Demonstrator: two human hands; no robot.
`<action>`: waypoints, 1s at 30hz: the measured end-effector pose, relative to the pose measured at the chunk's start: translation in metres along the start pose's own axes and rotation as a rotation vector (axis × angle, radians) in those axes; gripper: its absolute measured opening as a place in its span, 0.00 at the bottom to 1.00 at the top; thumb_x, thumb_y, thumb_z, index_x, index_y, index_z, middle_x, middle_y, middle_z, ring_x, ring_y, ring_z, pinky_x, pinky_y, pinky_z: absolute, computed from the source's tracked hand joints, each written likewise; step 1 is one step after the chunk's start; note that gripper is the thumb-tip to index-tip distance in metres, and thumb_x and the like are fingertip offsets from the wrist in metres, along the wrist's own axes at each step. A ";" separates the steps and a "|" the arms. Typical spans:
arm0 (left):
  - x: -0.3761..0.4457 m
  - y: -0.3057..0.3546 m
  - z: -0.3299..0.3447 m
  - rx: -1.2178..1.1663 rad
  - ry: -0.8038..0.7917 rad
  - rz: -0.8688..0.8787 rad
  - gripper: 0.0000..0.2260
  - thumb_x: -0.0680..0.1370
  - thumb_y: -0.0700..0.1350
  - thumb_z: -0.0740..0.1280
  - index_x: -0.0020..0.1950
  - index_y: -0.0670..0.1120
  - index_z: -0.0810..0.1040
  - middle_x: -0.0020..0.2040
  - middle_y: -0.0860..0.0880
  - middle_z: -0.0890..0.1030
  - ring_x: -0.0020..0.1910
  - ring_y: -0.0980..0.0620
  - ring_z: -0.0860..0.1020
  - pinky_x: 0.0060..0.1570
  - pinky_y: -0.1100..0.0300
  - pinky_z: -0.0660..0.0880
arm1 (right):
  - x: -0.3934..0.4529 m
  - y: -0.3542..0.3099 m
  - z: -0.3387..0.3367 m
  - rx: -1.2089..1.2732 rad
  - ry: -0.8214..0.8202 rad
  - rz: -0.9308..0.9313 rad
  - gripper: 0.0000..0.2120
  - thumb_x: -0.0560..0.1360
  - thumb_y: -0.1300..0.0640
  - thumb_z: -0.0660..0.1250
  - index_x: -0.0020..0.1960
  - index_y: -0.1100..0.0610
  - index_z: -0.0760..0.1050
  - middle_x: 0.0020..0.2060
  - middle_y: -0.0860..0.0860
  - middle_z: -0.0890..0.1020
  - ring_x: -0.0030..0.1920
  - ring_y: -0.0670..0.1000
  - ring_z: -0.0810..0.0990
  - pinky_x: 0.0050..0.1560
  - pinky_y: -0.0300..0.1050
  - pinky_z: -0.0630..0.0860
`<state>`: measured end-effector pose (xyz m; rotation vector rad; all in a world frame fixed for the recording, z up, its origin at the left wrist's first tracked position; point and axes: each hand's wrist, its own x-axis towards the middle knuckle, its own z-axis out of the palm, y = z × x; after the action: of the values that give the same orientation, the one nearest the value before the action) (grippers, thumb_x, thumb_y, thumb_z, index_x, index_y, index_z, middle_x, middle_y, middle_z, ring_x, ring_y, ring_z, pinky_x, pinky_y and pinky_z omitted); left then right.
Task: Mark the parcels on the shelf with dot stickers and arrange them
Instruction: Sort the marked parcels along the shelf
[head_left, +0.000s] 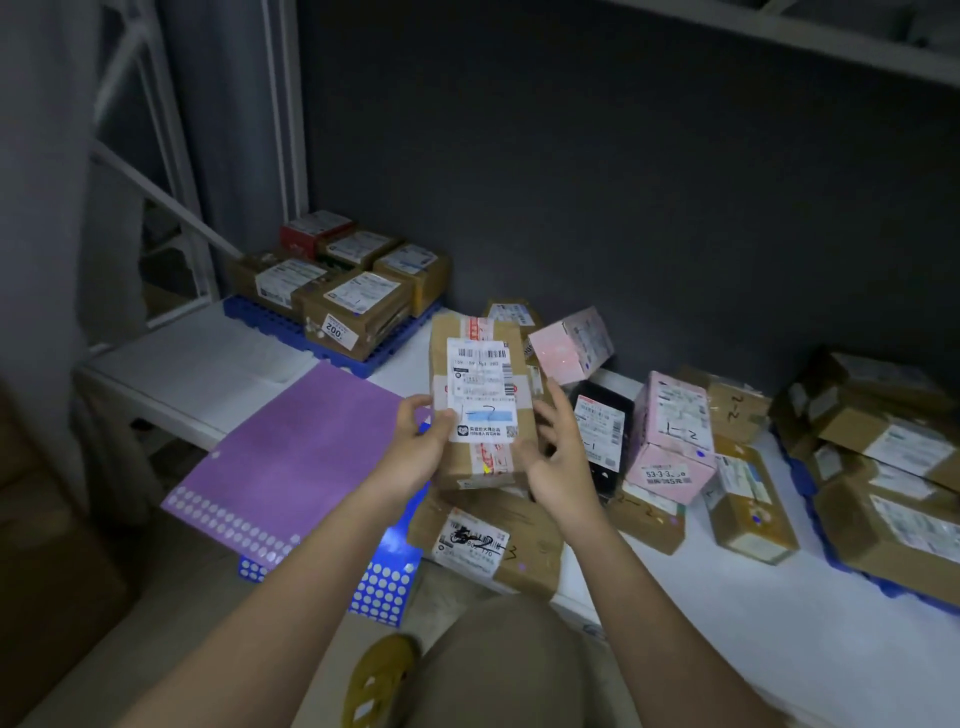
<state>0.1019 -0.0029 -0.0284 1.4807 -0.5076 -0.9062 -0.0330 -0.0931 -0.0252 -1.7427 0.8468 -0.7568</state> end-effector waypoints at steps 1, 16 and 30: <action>0.002 0.004 -0.005 -0.036 -0.007 0.007 0.13 0.81 0.50 0.60 0.63 0.53 0.60 0.48 0.51 0.78 0.41 0.57 0.77 0.35 0.61 0.74 | 0.005 -0.004 0.004 0.046 0.010 -0.015 0.33 0.79 0.64 0.63 0.77 0.46 0.53 0.67 0.45 0.71 0.66 0.44 0.71 0.51 0.28 0.74; 0.116 0.042 -0.088 -0.320 0.296 0.116 0.30 0.76 0.52 0.68 0.72 0.50 0.55 0.64 0.47 0.74 0.60 0.47 0.76 0.60 0.49 0.75 | 0.140 -0.032 0.142 0.529 -0.162 0.275 0.27 0.74 0.54 0.71 0.68 0.47 0.63 0.59 0.52 0.80 0.56 0.55 0.82 0.43 0.49 0.82; 0.295 0.082 -0.134 0.154 0.262 0.369 0.19 0.81 0.38 0.58 0.72 0.49 0.66 0.60 0.53 0.72 0.58 0.55 0.71 0.58 0.60 0.70 | 0.358 -0.039 0.197 0.288 0.195 0.112 0.27 0.70 0.42 0.67 0.67 0.50 0.70 0.57 0.51 0.80 0.53 0.52 0.80 0.56 0.53 0.78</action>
<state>0.3983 -0.1586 -0.0278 1.5507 -0.6389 -0.3843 0.3330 -0.2778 -0.0100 -1.3714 0.9091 -0.9352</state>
